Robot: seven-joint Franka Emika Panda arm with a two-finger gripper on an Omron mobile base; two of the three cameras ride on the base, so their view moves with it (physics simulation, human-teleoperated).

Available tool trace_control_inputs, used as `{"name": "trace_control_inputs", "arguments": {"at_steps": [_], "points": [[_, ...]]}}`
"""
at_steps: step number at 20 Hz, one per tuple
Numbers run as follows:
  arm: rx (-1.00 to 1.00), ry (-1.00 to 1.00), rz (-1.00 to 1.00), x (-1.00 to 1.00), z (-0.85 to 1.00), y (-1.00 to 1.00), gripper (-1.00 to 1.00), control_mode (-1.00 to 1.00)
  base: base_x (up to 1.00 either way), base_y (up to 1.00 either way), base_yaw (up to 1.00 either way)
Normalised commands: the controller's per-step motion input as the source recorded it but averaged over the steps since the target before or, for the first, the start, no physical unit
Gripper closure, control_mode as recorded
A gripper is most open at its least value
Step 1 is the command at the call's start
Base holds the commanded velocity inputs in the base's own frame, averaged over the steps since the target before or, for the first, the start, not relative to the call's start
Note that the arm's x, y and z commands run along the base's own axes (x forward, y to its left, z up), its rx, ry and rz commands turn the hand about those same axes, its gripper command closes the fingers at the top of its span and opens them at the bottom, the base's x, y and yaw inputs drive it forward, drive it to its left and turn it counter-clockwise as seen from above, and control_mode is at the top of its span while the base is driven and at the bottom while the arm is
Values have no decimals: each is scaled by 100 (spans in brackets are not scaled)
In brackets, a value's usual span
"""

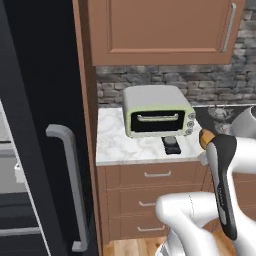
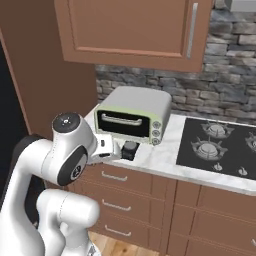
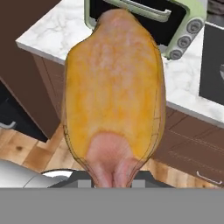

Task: Take the chicken drumstick from the fridge and place it on the digital scale on the counter by the fridge. Wait a few seconds for a reading, then move it to the plate on the dining counter.

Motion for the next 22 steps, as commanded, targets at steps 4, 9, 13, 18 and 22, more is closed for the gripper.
{"name": "trace_control_inputs", "arguments": {"at_steps": [4,9,13,18,22], "points": [[0,0,0,0,0,0,100,100,91,-24,11],[0,0,0,0,0,0,100,100,28,-37,0],[0,0,0,0,0,0,100,100,0,-22,0],[0,0,0,0,0,0,100,100,0,0,0],[0,0,0,0,0,0,100,100,0,0,0]]}}
